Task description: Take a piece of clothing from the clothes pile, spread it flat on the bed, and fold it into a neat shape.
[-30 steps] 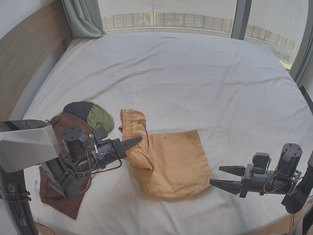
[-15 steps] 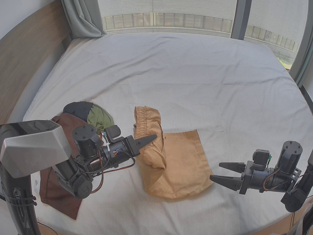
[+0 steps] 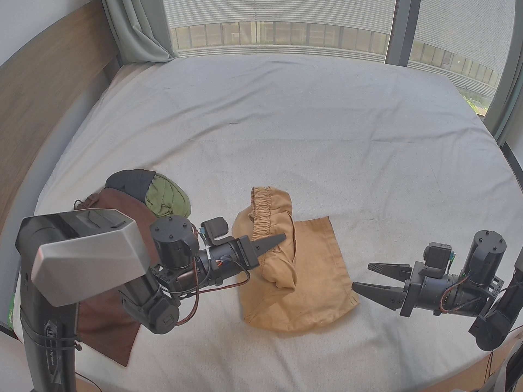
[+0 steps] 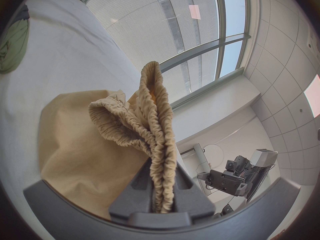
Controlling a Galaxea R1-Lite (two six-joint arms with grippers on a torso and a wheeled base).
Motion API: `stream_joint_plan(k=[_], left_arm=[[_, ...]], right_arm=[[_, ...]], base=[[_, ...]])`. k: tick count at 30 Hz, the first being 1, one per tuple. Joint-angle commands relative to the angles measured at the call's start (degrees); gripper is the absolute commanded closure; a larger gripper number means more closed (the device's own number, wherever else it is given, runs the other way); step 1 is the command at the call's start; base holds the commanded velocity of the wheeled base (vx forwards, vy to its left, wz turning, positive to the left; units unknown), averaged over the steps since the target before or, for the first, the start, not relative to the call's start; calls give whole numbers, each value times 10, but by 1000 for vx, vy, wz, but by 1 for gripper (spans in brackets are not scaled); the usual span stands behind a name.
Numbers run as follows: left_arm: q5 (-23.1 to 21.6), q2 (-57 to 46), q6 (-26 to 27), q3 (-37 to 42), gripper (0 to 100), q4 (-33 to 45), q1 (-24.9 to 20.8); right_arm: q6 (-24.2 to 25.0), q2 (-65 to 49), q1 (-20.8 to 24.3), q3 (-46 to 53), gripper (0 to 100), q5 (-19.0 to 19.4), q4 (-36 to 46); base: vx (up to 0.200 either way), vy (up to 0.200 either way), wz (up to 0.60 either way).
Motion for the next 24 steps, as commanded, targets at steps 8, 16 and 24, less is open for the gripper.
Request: stream_joint_plan(k=[8, 16, 24], left_arm=[[-1, 60, -22, -43, 100, -9, -15], [0, 78, -50, -58, 100, -8, -28], [0, 88, -50, -58, 100, -9, -29]], right_arm=[[7, -2, -6, -8, 0, -1, 0], [7, -3, -7, -11, 0, 0, 0], [7, -3, -8, -11, 0, 0, 0]], base=[[0, 0, 0], [0, 0, 0], [0, 0, 0]])
